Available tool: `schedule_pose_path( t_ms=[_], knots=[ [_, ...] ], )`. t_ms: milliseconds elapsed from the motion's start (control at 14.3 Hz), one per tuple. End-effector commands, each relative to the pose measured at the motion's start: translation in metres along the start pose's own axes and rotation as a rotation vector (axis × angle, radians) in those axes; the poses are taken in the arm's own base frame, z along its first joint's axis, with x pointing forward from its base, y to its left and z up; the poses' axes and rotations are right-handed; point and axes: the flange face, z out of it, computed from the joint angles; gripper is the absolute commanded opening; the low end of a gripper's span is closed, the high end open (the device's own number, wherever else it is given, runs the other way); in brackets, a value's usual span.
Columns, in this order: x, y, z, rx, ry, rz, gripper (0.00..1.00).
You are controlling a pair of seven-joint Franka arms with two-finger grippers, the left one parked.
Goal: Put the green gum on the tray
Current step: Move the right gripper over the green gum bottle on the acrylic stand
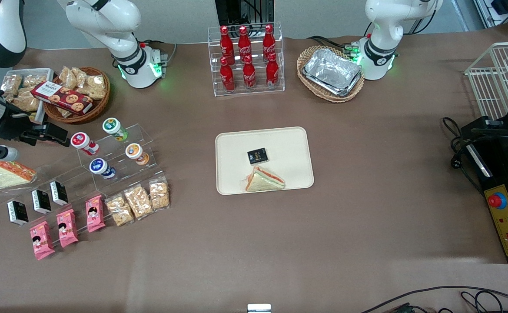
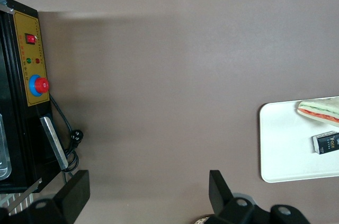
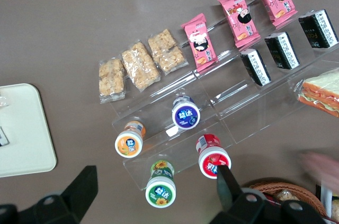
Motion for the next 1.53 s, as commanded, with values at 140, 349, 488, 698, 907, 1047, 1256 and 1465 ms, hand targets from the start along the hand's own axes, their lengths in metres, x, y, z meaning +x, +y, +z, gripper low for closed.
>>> schedule_pose_path(
  t_ms=[140,349,488,698,907,1047,1256,1465],
  knots=[
    [-0.006,-0.004,-0.008,0.009,-0.005,0.000,1.00],
    [-0.006,-0.007,-0.006,0.014,-0.010,-0.006,1.00],
    [-0.023,-0.018,-0.008,0.009,-0.025,-0.024,1.00],
    [-0.066,-0.028,-0.010,-0.008,-0.025,-0.040,1.00],
    [-0.121,-0.029,0.005,0.000,-0.005,-0.047,1.00],
    [-0.141,-0.029,0.012,-0.009,-0.014,-0.061,1.00],
    [-0.151,-0.030,0.021,-0.011,-0.020,-0.098,1.00],
    [-0.147,-0.029,0.031,-0.009,-0.016,-0.099,1.00]
  ],
)
